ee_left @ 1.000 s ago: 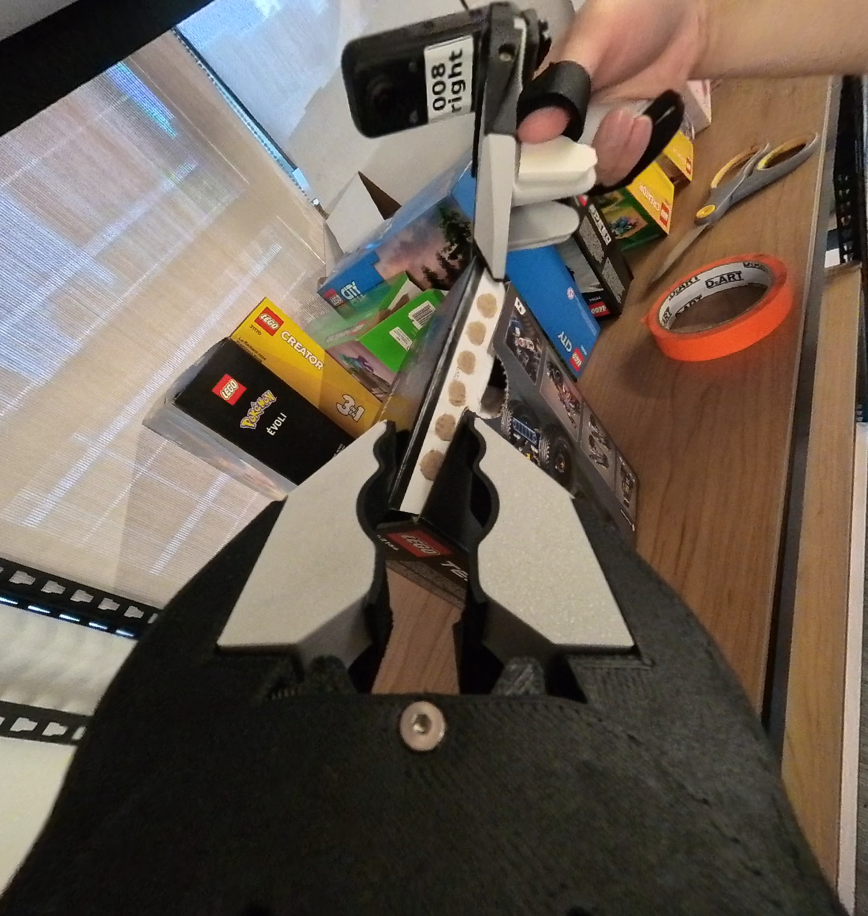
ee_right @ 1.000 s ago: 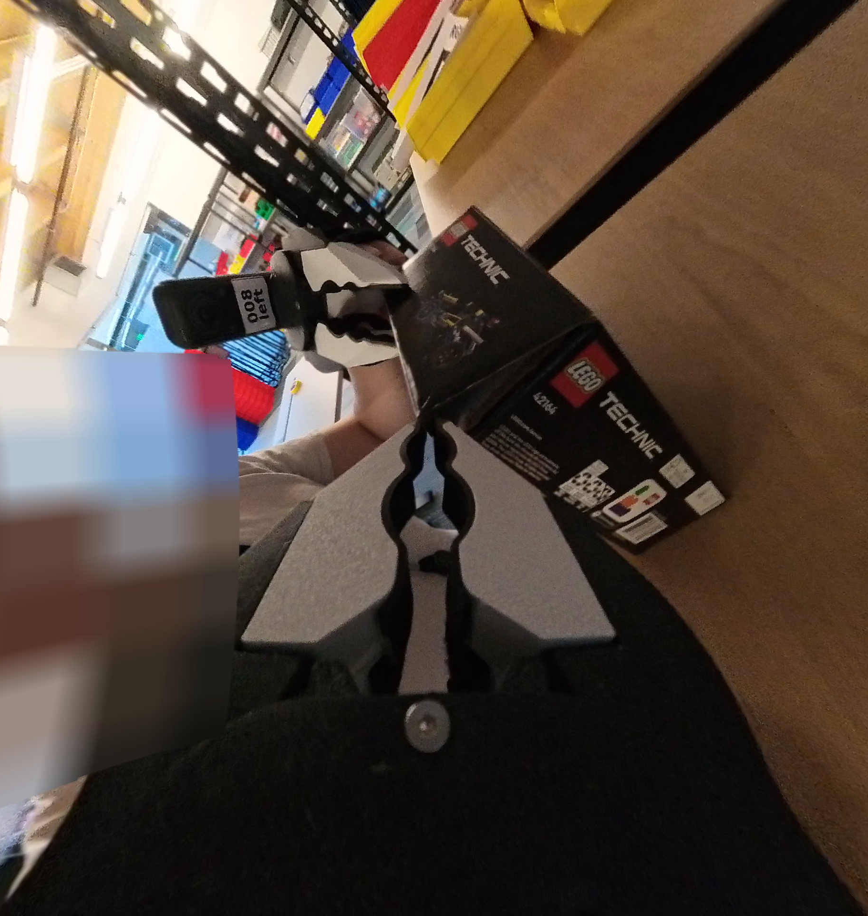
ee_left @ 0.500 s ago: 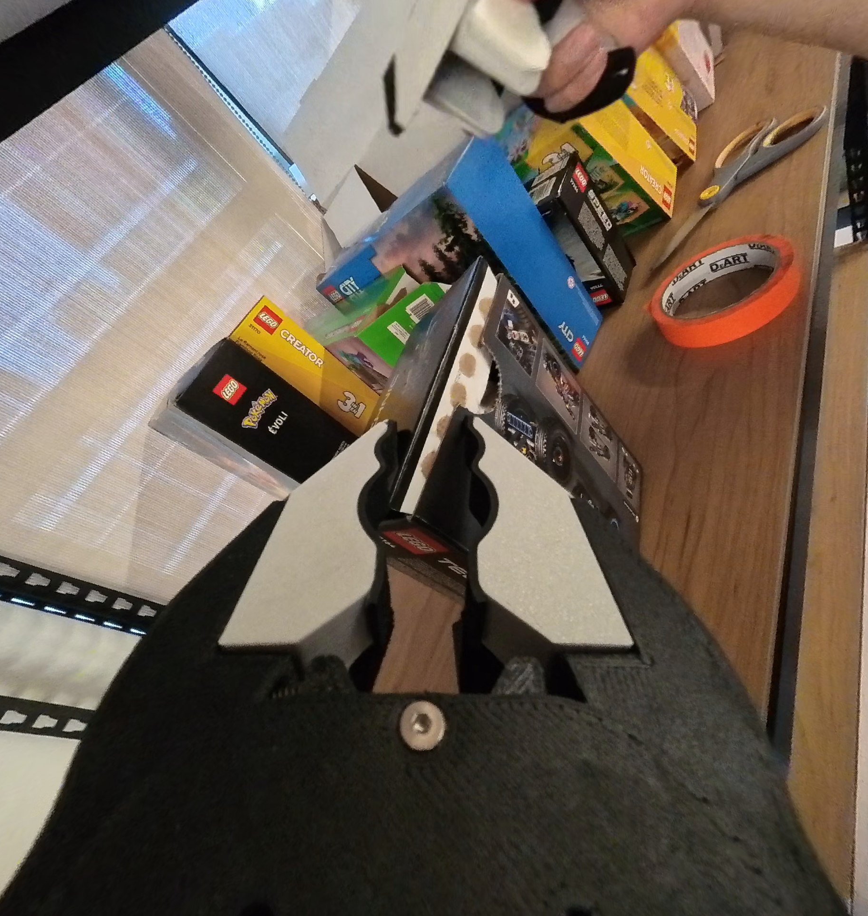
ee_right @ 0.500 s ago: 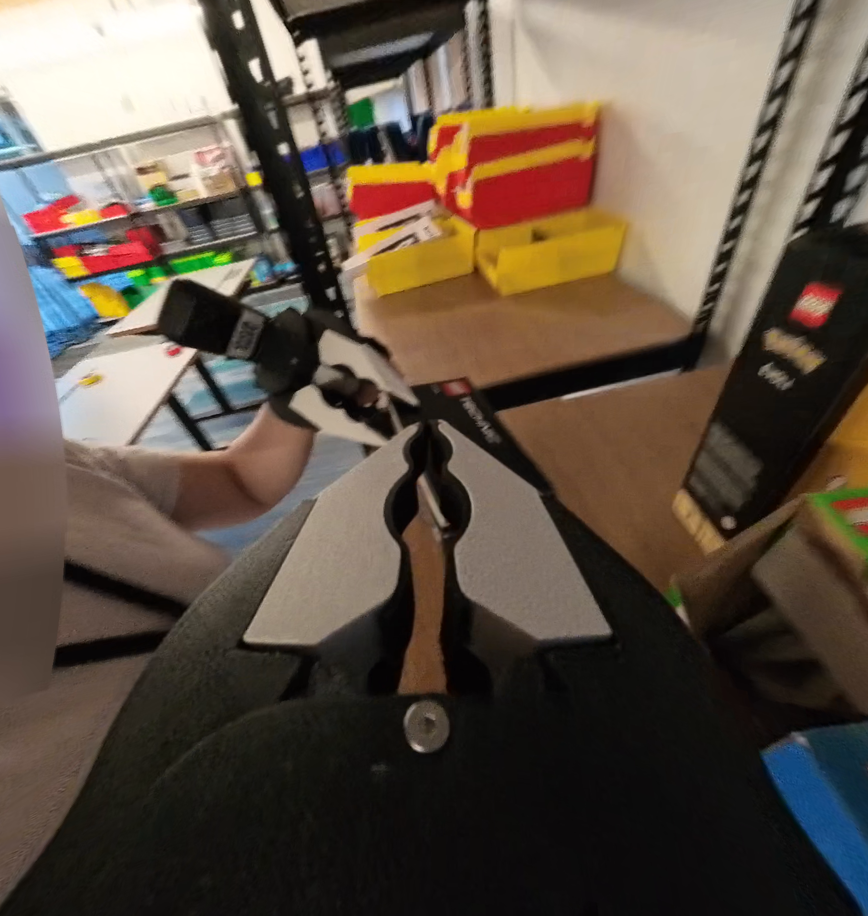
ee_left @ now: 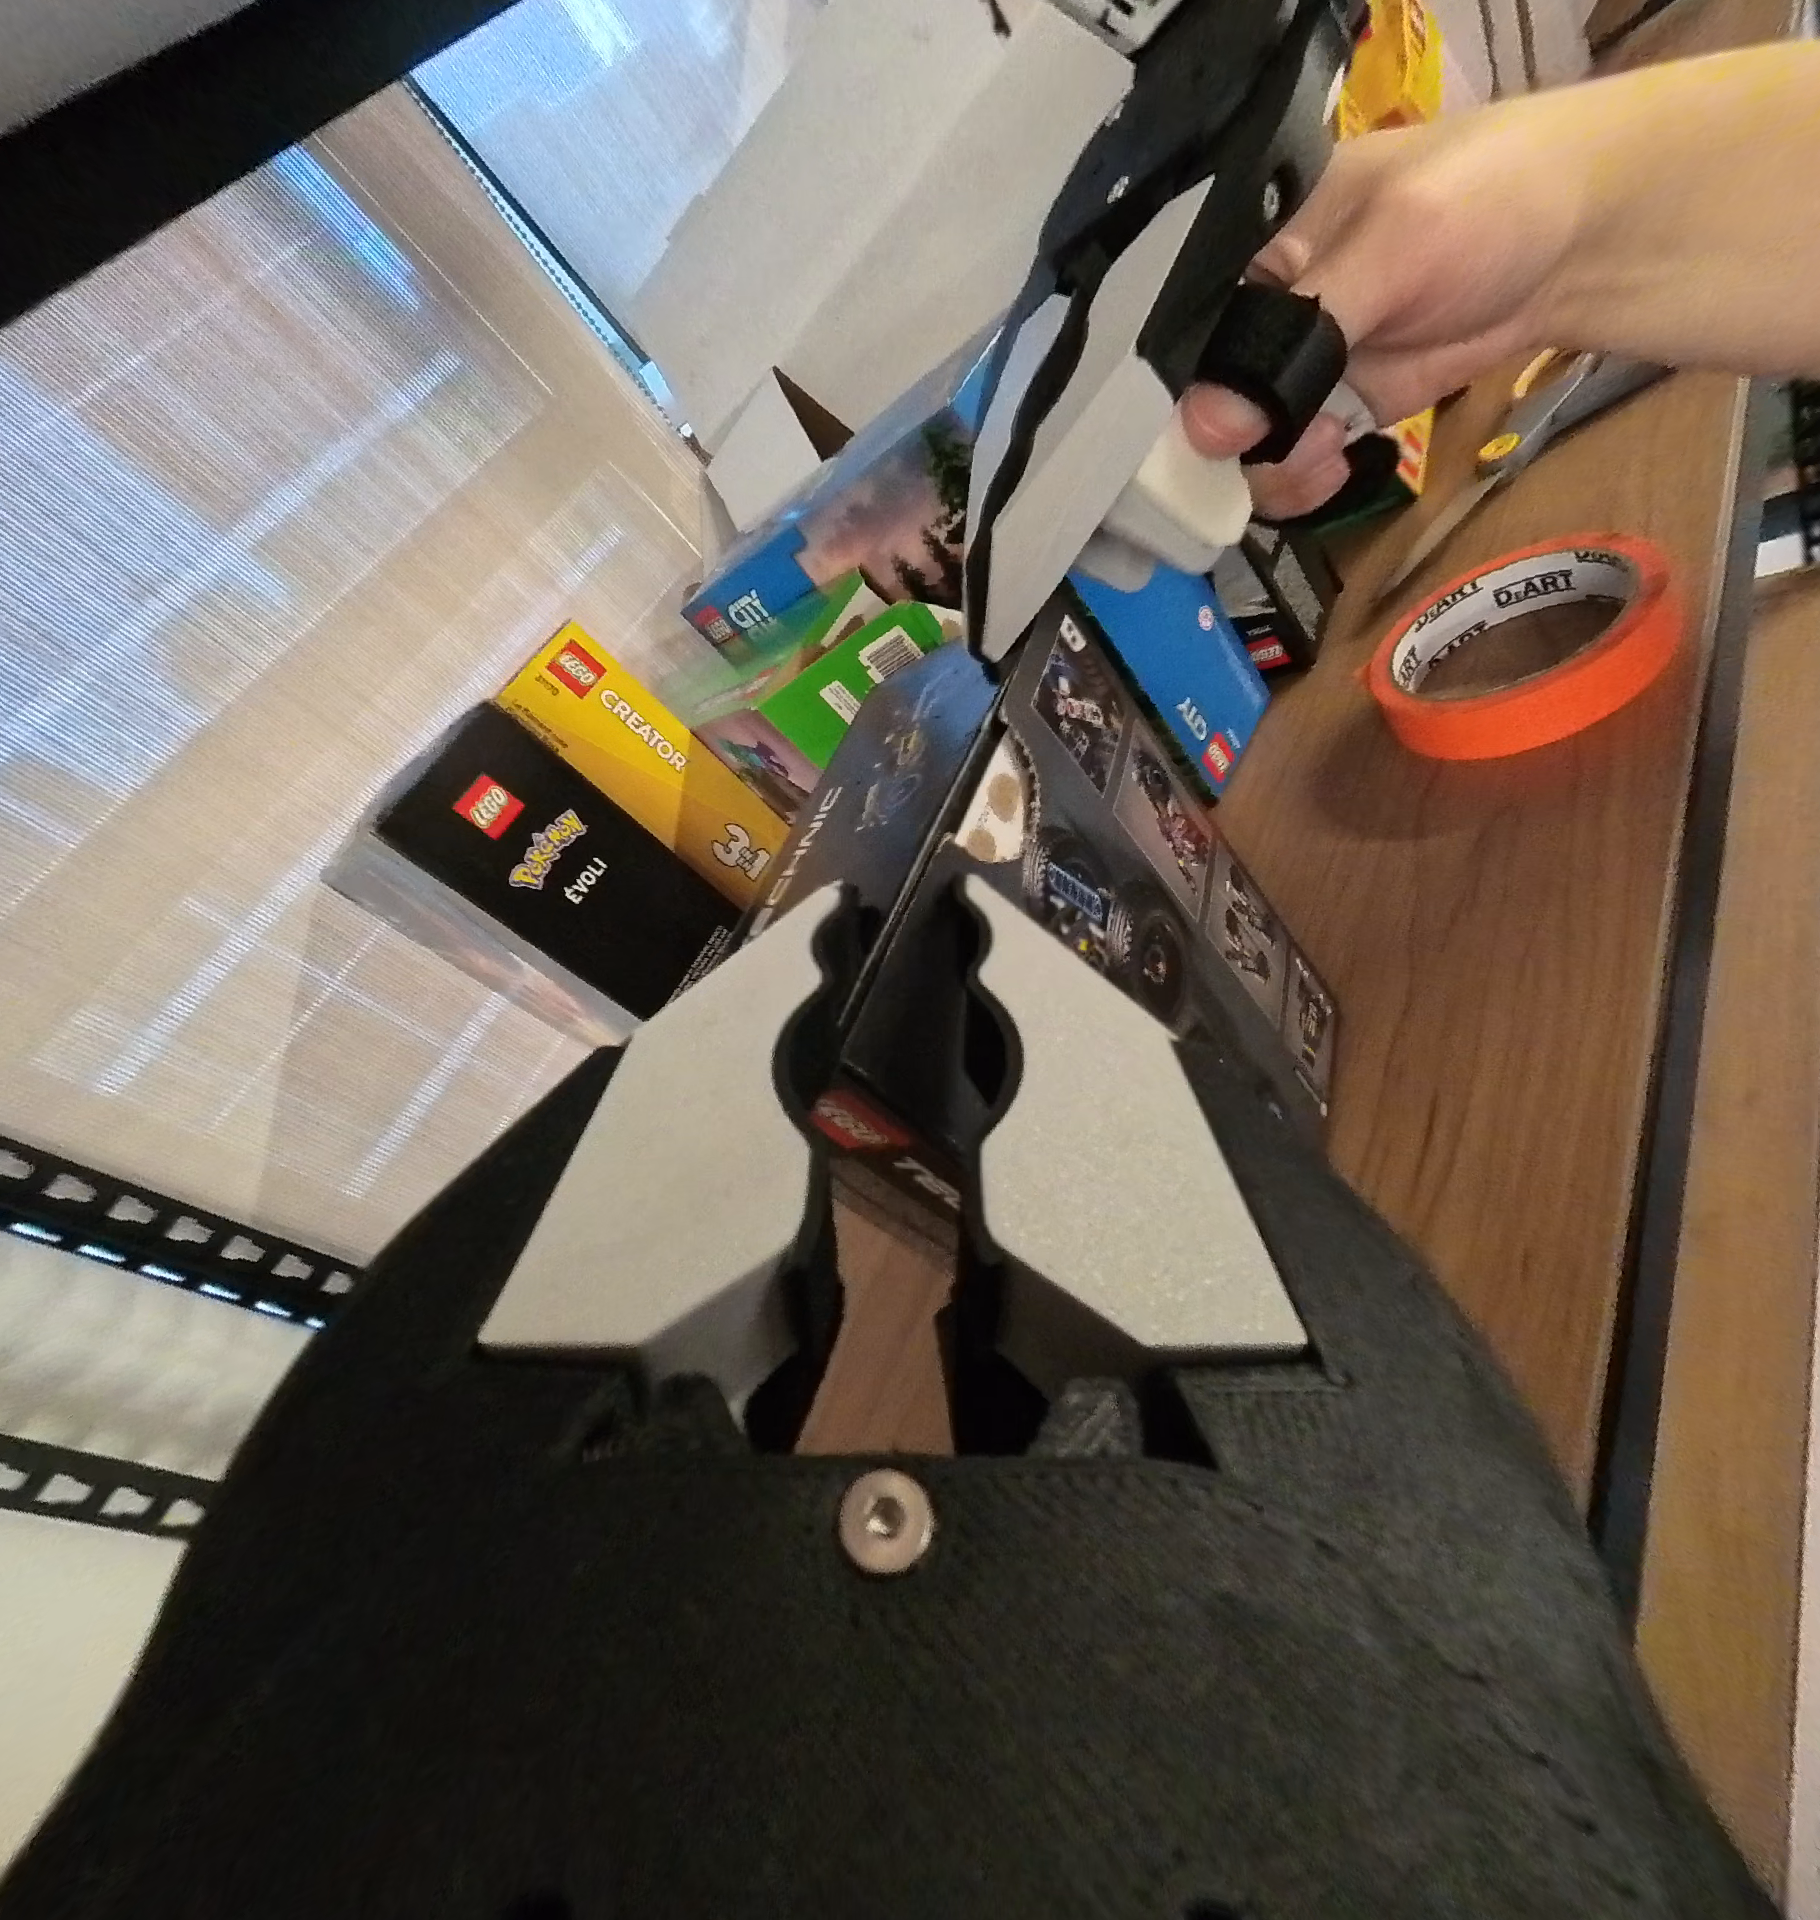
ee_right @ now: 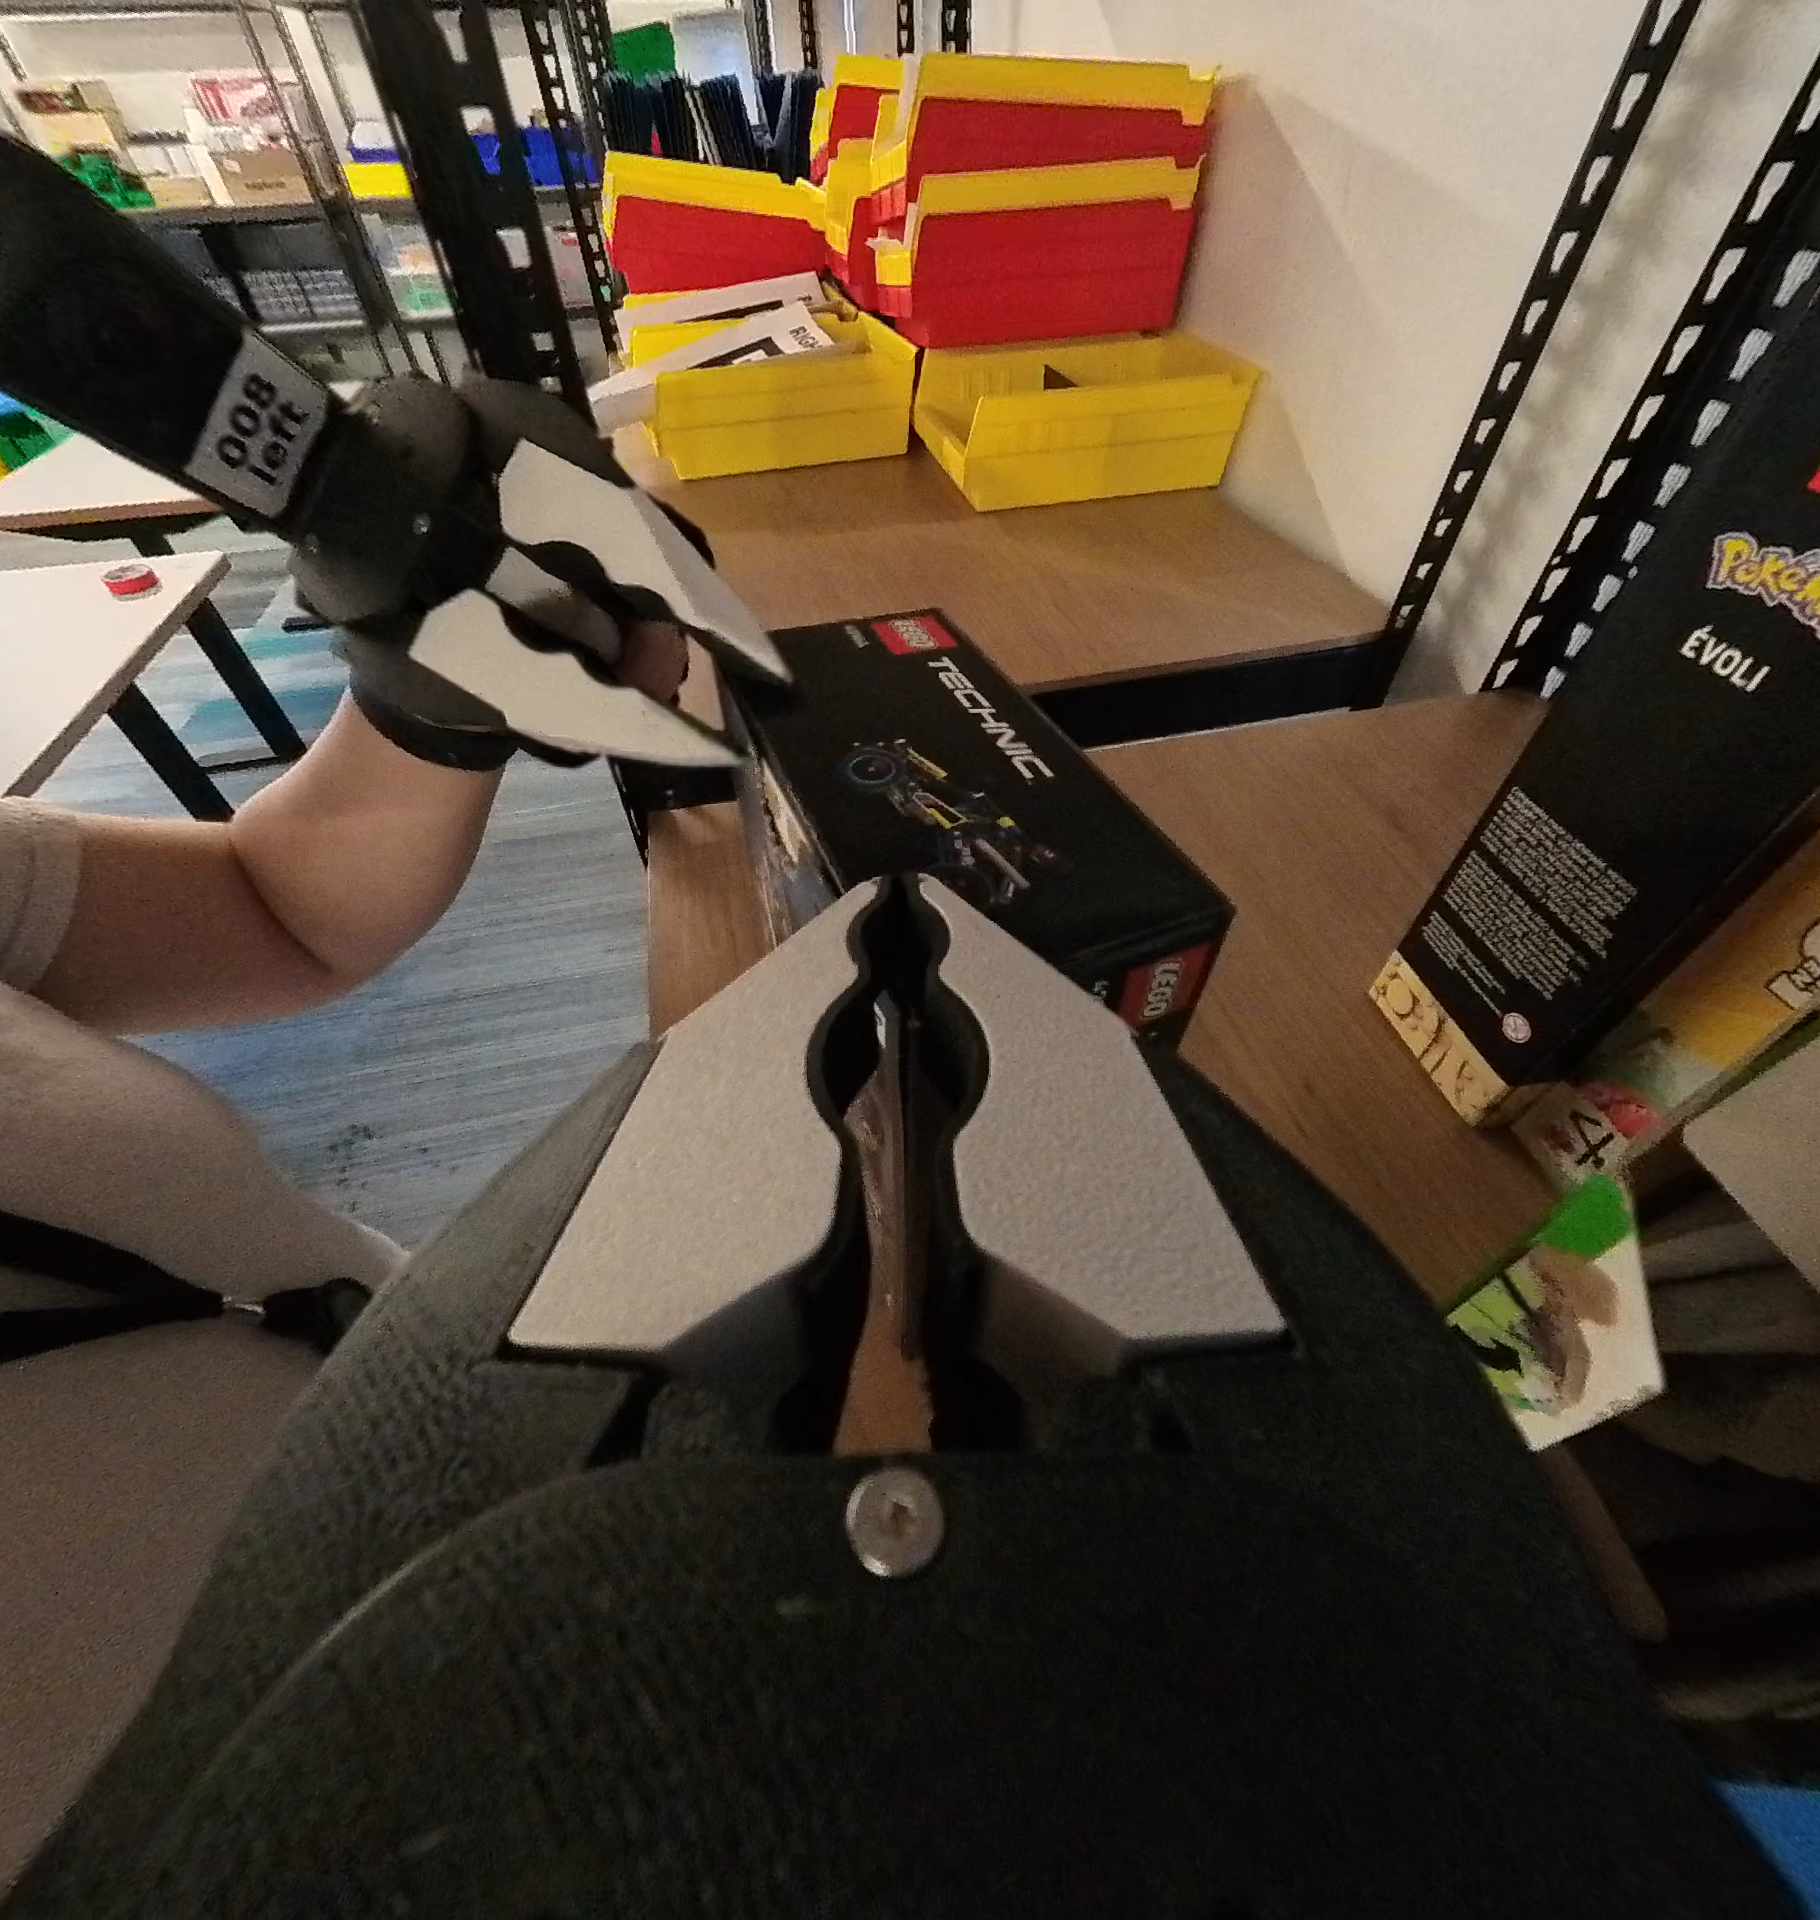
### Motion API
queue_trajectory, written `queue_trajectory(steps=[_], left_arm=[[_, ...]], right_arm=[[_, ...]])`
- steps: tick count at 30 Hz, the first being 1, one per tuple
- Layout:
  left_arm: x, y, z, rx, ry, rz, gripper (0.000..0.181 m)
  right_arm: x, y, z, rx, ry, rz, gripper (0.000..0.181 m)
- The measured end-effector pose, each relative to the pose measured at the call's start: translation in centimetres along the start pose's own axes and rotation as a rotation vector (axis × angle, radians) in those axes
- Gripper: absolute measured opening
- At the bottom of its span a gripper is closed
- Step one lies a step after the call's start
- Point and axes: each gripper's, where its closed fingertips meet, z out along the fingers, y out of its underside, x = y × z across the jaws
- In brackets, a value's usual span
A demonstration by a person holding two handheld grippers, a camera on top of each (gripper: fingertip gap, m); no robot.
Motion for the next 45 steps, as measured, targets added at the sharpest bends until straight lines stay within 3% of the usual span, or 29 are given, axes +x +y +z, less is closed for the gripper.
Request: queue_trajectory(steps=[3, 6, 8, 11, 14, 17, 21, 29, 33, 34, 37, 38, 40, 42, 45], left_arm=[[-0.6, -0.5, -1.0, 0.014, -0.036, -0.010, 0.011], [-0.1, 0.2, -1.3, -0.009, 0.014, -0.051, 0.023], [-0.4, 0.3, -1.2, -0.005, -0.007, -0.055, 0.012], [-0.6, 0.4, -1.2, -0.018, -0.023, -0.062, 0.011], [-0.6, 0.4, -1.2, -0.006, -0.026, -0.069, 0.010], [-0.6, 0.4, -1.2, 0.003, -0.017, -0.100, 0.010], [-0.6, 0.5, -1.1, -0.023, -0.022, -0.084, 0.010], [-0.6, 0.5, -1.1, -0.042, -0.075, -0.126, 0.010], [-0.6, 0.5, -1.1, -0.044, -0.087, -0.148, 0.010], [-0.6, 0.5, -1.1, -0.046, -0.090, -0.149, 0.011], [-0.7, 0.5, -0.9, -0.034, -0.108, -0.148, 0.010], [-0.7, 0.4, -0.8, -0.025, -0.118, -0.150, 0.010], [-0.7, 0.4, -0.7, -0.010, -0.132, -0.161, 0.010], [-0.7, 0.4, -0.7, -0.003, -0.141, -0.171, 0.011], [-0.7, 0.4, -0.8, 0.003, -0.155, -0.133, 0.012]], right_arm=[[0.0, 0.0, -0.1, 0.012, 0.008, -0.015, 0.000], [0.0, -0.1, -0.1, 0.005, -0.003, -0.020, 0.000], [0.0, -0.1, 0.0, -0.001, -0.021, -0.011, 0.000], [-0.5, -0.2, -0.2, -0.005, -0.071, -0.043, 0.000], [-1.3, -0.6, -0.6, 0.010, -0.127, -0.131, 0.032], [-0.9, -0.4, -0.6, -0.028, -0.077, -0.337, 0.033], [-0.1, 0.7, -0.1, -0.144, 0.008, -0.600, 0.025], [-0.4, 1.2, -0.2, -0.135, 0.069, -0.739, 0.027], [-1.3, -0.2, -0.3, -0.129, 0.033, -0.764, 0.003], [-1.4, 0.6, 0.0, -0.174, 0.001, -0.737, 0.000], [-0.6, 6.5, 0.8, -0.505, -0.070, -0.627, 0.000], [-0.5, 6.8, 1.0, -0.506, -0.052, -0.665, 0.000], [-1.9, 4.7, 1.1, -0.322, -0.053, -0.680, 0.000], [-2.9, 1.8, 0.5, -0.164, -0.053, -0.580, 0.000], [-0.7, -2.5, -0.9, -0.012, 0.134, -0.523, 0.026]])
